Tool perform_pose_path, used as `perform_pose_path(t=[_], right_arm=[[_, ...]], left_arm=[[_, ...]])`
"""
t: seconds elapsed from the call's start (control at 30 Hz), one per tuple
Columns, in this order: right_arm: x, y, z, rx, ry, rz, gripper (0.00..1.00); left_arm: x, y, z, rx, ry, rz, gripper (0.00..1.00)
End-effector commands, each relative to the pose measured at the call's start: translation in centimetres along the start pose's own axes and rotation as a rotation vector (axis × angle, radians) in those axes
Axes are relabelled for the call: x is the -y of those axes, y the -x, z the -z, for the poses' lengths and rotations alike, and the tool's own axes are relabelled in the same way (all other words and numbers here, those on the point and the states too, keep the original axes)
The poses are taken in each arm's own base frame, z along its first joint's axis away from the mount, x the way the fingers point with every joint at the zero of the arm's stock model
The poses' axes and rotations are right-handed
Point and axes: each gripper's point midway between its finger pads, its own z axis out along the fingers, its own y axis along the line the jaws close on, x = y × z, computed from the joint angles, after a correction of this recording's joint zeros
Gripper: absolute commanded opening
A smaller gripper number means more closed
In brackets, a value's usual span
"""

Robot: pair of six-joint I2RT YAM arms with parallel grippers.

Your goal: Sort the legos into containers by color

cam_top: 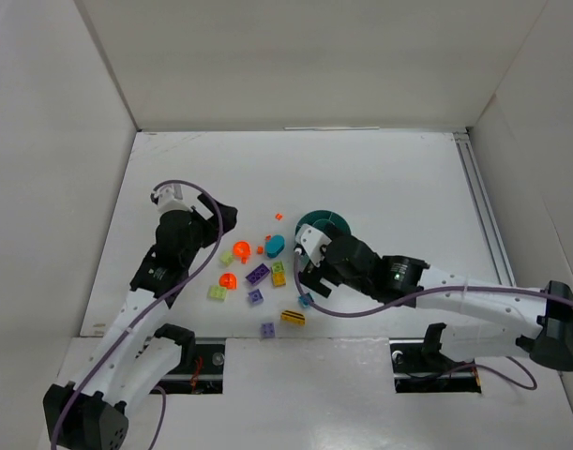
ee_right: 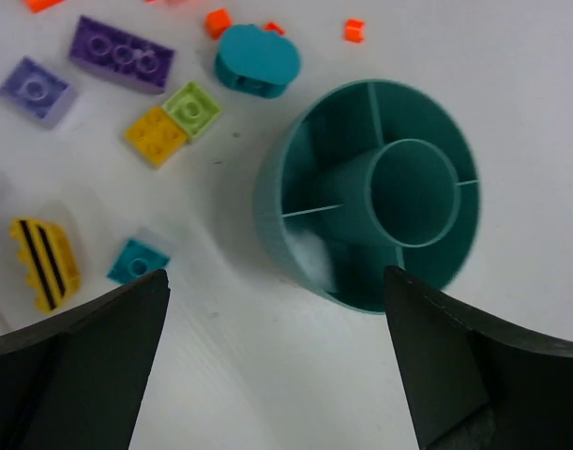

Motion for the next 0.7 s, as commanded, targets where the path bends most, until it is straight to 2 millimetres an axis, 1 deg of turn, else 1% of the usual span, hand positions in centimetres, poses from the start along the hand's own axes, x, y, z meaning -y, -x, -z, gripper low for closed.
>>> perform_pose_path(t=[0.0, 0.07, 0.1, 0.13, 0.2, 0.23, 0.27, 0.3, 0.33, 0.37, 0.4, 0.43, 0.47, 0.5, 0.53, 0.57, 0.67], right_arm=[[-3.3, 0.0, -0.7, 0.020, 0.141, -0.074, 1.00], [-5.0, -0.2, -1.1, 0.008, 0.178, -0.068, 1.00], [-5.7, -0.6, -1.5, -0.001, 0.183, -0.054, 1.00], [-6.1, -0.5, -1.7, -0.001, 0.184, -0.056, 1.00], [-7.1, -0.4, -2.2, 0.011, 0.204, -0.065, 1.00], [-7.5, -1.1, -2.8, -0.018, 0.207, -0.072, 1.00], [-8.2, -1.7, -3.1, -0.031, 0.233, -0.068, 1.00], [-8.9, -1.7, -3.3, -0.034, 0.252, -0.061, 0.98], [-9.4, -2.6, -3.9, -0.068, 0.254, -0.071, 0.98], [-9.5, -2.7, -4.2, -0.071, 0.255, -0.070, 0.98], [-10.0, -3.1, -4.3, -0.085, 0.262, -0.072, 0.98], [-10.2, -3.7, -4.7, -0.107, 0.254, -0.075, 0.97], [-10.2, -3.7, -4.7, -0.107, 0.254, -0.075, 0.96], [-10.2, -4.4, -5.0, -0.128, 0.244, -0.068, 0.96], [-10.2, -4.4, -5.0, -0.128, 0.244, -0.068, 0.96], [-10.2, -5.5, -5.0, -0.150, 0.235, -0.072, 0.96], [-10.1, -6.6, -4.9, -0.177, 0.227, -0.063, 0.94]], left_arm=[[-1.7, -1.6, 1.0, -0.028, 0.088, 0.071, 1.00], [-2.8, -2.3, 1.6, -0.042, 0.127, 0.058, 1.00], [-2.9, -2.8, 1.7, -0.061, 0.135, 0.065, 1.00], [-3.3, -3.0, 1.8, -0.065, 0.153, 0.062, 1.00], [-4.2, -4.1, 2.1, -0.103, 0.183, 0.048, 1.00], [-4.1, -4.5, 2.2, -0.117, 0.181, 0.040, 1.00], [-4.8, -5.0, 2.3, -0.126, 0.208, 0.045, 1.00], [-4.6, -5.2, 2.3, -0.133, 0.201, 0.040, 1.00], [-4.5, -5.6, 2.5, -0.146, 0.201, 0.044, 1.00], [-4.7, -5.5, 2.4, -0.137, 0.209, 0.043, 1.00], [-4.9, -6.1, 2.4, -0.157, 0.216, 0.032, 1.00], [-4.7, -6.4, 2.4, -0.164, 0.208, 0.027, 1.00], [-4.8, -6.2, 2.4, -0.156, 0.214, 0.025, 1.00], [-4.9, -6.5, 2.3, -0.164, 0.219, 0.015, 1.00], [-5.0, -6.7, 2.2, -0.169, 0.227, 0.021, 1.00], [-4.5, -6.6, 2.3, -0.165, 0.217, 0.016, 1.00], [-4.5, -7.3, 2.2, -0.188, 0.219, 0.001, 1.00]])
